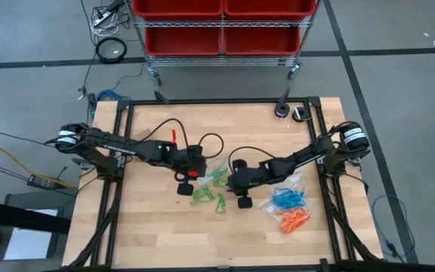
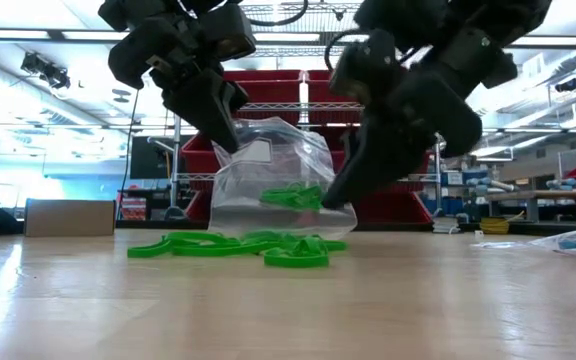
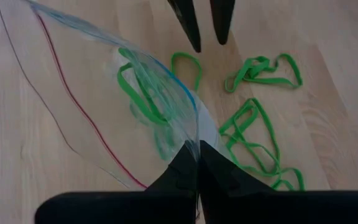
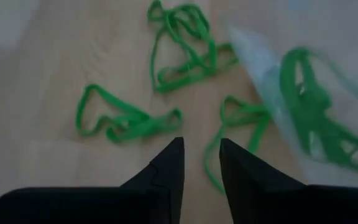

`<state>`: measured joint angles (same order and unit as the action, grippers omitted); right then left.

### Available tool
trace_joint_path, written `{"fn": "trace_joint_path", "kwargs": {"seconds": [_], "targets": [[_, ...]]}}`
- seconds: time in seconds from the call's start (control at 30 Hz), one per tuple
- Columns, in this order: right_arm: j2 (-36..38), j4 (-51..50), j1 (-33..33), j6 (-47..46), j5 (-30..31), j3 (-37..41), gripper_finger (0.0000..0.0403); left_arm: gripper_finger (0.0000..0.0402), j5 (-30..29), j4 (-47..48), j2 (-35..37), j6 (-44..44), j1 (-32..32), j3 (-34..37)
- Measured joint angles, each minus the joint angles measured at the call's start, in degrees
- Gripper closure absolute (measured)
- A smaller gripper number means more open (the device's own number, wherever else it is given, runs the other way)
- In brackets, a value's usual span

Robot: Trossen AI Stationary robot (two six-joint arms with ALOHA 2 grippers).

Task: Sort rubber bands
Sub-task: Put the green rubber band into the transparent zip bag

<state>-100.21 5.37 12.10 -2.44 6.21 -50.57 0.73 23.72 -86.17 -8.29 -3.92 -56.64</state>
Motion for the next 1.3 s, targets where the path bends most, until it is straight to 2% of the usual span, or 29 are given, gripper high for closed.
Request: {"fn": "trace_joint_path", "kwargs": {"seconds": [0.13, 0.33, 0.43, 0.5, 0.63, 0.73, 0.87, 1.03, 1.3], "targets": [[-2.3, -3.7, -1.5, -0.2, -0.4, 0.1, 0.031, 0.0393, 0.0, 0.0, 0.0, 0.0, 0.0, 0.0], [-5.5, -1.4, -3.4, 0.0, -0.9, -0.2, 0.0308, 0.0393, 0.0, -0.1, 0.0, 0.0, 0.0, 0.0], [-7.3, -0.3, -4.4, 0.0, -3.9, -0.3, 0.0314, 0.0393, 0.0, -0.1, 0.0, 0.0, 0.0, 0.0], [-8.0, 0.1, -4.5, 0.0, -4.7, -0.4, 0.0329, 0.0393, 0.0, 0.0, 0.0, 0.0, 0.0, 0.0], [-8.9, 1.8, -4.2, 0.1, -4.9, -0.4, 0.0389, 0.0393, 0.1, 0.0, 0.0, 0.0, 0.0, 0.0], [-8.7, 2.4, -3.6, 0.0, -4.9, -0.3, 0.0397, 0.0393, 0.1, 0.0, 0.0, 0.0, 0.0, 0.0], [-6.3, 1.0, -2.3, -0.8, -5.0, -0.2, 0.0402, 0.0393, 0.1, 0.1, 0.0, 0.0, 0.0, 0.0], [0.4, -2.5, 1.1, -1.6, -6.9, 0.3, 0.0403, 0.0393, 0.6, 0.1, 0.0, 0.0, 0.0, 0.0], [12.9, 1.8, 3.1, 0.1, -2.4, 0.0, 0.0403, 0.0393, 0.7, -0.5, 0.0, 0.0, 0.0, 0.0]]}}
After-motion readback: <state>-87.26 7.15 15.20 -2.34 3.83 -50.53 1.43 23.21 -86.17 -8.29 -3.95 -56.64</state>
